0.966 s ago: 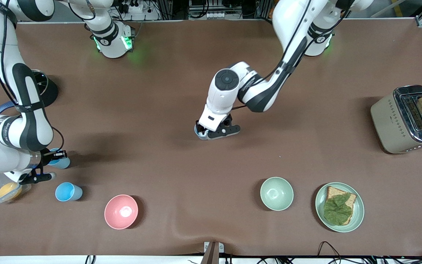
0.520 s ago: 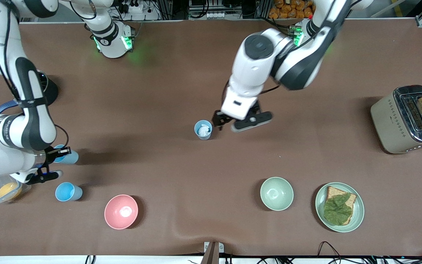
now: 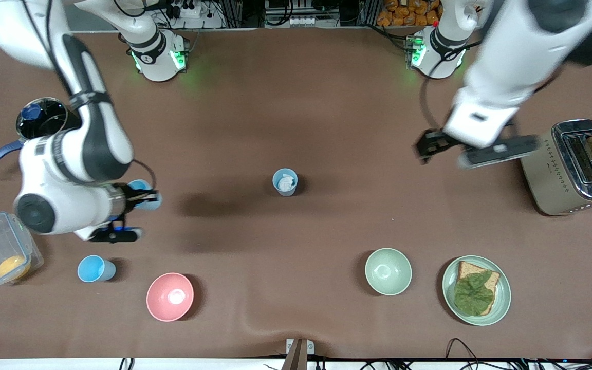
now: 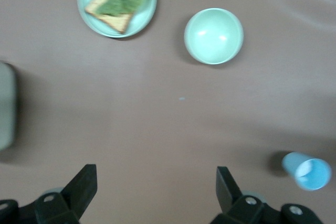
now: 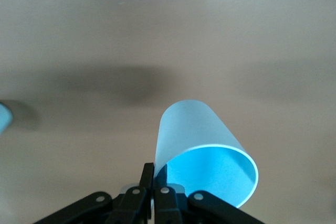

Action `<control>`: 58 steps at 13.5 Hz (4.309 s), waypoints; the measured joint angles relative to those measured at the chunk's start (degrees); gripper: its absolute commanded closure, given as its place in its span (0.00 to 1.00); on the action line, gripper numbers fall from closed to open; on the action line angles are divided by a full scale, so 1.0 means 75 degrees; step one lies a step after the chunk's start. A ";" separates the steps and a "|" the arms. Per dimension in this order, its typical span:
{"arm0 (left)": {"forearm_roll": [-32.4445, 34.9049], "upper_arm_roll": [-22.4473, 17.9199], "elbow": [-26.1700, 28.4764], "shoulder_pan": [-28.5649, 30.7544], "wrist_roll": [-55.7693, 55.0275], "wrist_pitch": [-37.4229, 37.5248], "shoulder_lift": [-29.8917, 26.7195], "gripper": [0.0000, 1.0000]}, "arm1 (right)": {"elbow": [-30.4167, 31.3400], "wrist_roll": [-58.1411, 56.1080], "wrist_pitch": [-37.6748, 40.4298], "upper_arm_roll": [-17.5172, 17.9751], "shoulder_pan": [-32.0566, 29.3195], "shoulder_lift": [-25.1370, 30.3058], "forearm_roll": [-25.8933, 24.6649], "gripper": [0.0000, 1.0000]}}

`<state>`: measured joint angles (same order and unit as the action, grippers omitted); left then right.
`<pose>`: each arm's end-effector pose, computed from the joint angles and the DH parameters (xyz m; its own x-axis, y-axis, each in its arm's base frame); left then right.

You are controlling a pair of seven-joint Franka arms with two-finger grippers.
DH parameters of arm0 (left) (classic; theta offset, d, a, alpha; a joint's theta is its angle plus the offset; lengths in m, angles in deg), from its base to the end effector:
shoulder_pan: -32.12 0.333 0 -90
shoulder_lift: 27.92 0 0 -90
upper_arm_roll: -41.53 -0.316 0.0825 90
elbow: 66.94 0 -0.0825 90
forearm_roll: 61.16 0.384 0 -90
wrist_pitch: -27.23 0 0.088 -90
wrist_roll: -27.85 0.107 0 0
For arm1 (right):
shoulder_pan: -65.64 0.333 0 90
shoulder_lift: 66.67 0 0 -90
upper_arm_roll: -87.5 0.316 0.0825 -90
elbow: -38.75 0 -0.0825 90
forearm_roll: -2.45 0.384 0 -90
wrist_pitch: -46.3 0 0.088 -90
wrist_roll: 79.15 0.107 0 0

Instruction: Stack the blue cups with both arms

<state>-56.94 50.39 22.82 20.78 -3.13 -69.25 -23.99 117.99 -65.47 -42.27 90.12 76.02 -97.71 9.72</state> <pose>0.5529 -0.1926 0.5983 0.9809 0.1797 0.0746 0.1822 -0.9828 -0.0286 0.6460 0.1578 0.3750 0.9196 -0.0219 -0.3922 -0.0454 -0.9977 -0.0507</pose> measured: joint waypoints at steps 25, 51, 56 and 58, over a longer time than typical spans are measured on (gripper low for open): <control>-0.0334 -0.0783 -0.0045 0.1342 0.2993 0.1050 -0.0582 0.00 | -0.0436 0.2337 -0.2806 0.0020 0.3909 -0.0942 0.0048 1.00; -0.0490 -0.0763 -0.0019 0.1342 0.2993 0.1108 -0.0604 0.00 | -0.0592 0.3279 -0.2824 -0.0031 0.3962 -0.1038 0.0065 0.00; -0.0622 -0.0759 -0.0018 0.1337 0.2993 0.1034 -0.0602 0.00 | -0.0723 0.2124 -0.1743 -0.0125 0.2699 -0.0347 0.0166 0.00; -0.0648 -0.0758 -0.0018 0.1337 0.2993 0.1030 -0.0602 0.00 | -0.0397 0.1183 -0.1433 -0.0147 0.2125 0.0097 0.0153 0.00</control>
<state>-61.80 44.70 22.68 30.81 19.32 -61.52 -28.51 115.01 -56.60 -53.02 89.02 91.96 -96.99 10.87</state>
